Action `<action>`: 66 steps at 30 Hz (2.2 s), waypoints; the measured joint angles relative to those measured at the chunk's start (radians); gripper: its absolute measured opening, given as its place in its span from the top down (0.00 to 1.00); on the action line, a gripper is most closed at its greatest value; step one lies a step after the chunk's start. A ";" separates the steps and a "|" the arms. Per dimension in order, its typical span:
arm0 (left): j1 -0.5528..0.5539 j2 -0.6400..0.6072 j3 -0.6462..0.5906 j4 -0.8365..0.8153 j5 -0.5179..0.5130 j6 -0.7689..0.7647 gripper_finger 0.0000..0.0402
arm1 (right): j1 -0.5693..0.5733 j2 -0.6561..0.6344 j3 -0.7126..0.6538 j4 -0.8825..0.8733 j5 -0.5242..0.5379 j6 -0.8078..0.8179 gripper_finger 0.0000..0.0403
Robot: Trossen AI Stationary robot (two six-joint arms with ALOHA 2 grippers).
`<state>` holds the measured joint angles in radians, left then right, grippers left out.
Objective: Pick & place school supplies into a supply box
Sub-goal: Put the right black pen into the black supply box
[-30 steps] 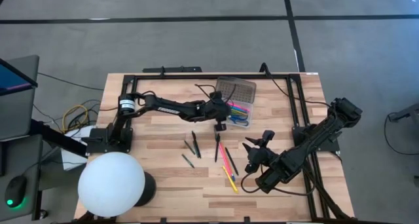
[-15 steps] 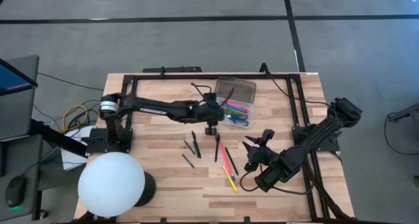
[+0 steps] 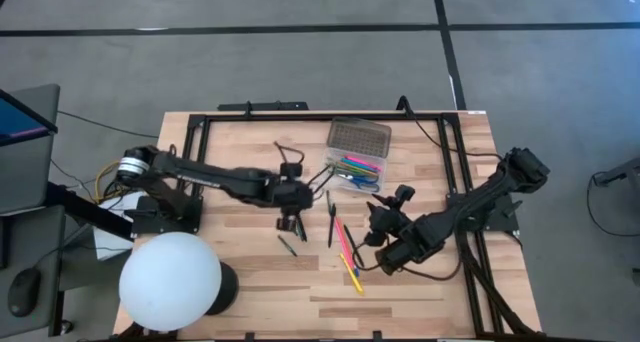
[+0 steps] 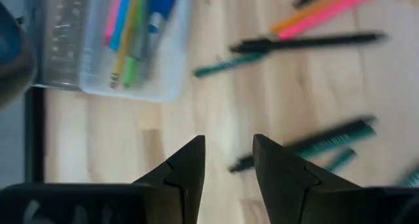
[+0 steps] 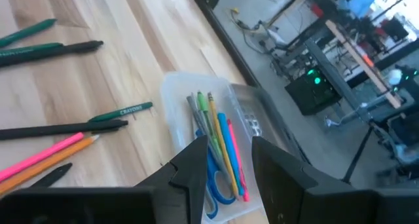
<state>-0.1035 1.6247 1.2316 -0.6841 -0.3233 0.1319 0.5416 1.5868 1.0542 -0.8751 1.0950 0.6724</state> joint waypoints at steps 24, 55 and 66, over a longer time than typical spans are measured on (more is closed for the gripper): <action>-0.252 -0.270 -0.635 0.432 -0.001 -0.169 0.69 | -0.105 0.135 0.000 0.535 -0.388 -0.370 0.72; -0.259 -0.275 -0.635 0.399 -0.063 -0.179 0.69 | -0.018 0.183 -0.001 0.351 -0.575 0.235 0.72; -0.259 -0.275 -0.635 0.413 -0.063 -0.171 0.69 | -0.022 0.259 0.003 0.365 -0.624 0.221 0.72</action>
<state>-0.3622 1.3499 0.5968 -0.2710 -0.3862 -0.0387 0.5194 1.8462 1.0573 -0.5100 0.4711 0.8938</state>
